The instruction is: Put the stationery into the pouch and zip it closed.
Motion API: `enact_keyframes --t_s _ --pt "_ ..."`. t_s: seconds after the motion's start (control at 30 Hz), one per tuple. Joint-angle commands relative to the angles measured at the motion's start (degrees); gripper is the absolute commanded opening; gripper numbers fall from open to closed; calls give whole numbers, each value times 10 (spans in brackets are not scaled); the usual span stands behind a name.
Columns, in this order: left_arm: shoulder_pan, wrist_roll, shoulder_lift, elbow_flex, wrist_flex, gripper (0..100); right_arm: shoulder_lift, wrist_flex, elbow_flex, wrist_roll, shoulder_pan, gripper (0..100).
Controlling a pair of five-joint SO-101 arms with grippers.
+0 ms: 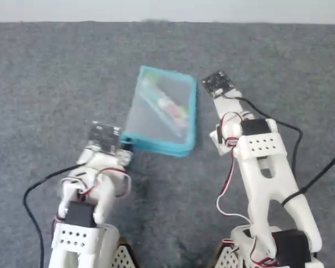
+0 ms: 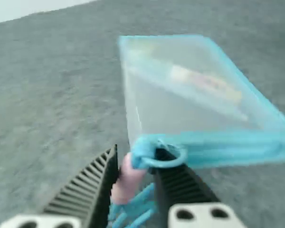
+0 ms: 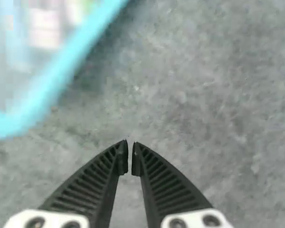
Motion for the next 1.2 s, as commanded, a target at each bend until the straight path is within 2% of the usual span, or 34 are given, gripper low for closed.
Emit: enact_keyframes --t_s 0.0,0.07,0.23,0.33,0.43,0.57,0.77,1.07,1.17 --pt "121 4 11 7 -19 173 -22 27 -11 -18 -6 10" --pt "147 4 9 11 -19 177 -22 39 -11 -18 -4 10" --pt "155 4 8 11 -10 178 -22 56 -11 -22 -4 22" --pt "153 3 6 0 18 206 -22 59 -11 -23 -4 103" --pt "150 2 6 -15 38 291 -22 58 -9 -23 -6 172" --pt "111 -16 5 -24 35 366 -22 57 -8 -23 -7 163" --pt "9 -15 5 -65 30 370 -22 55 -7 -25 -6 156" --pt "3 -18 8 -66 16 376 -22 53 -7 -47 -7 158" --pt "9 -32 9 -66 24 429 -22 53 -7 -47 -8 158"
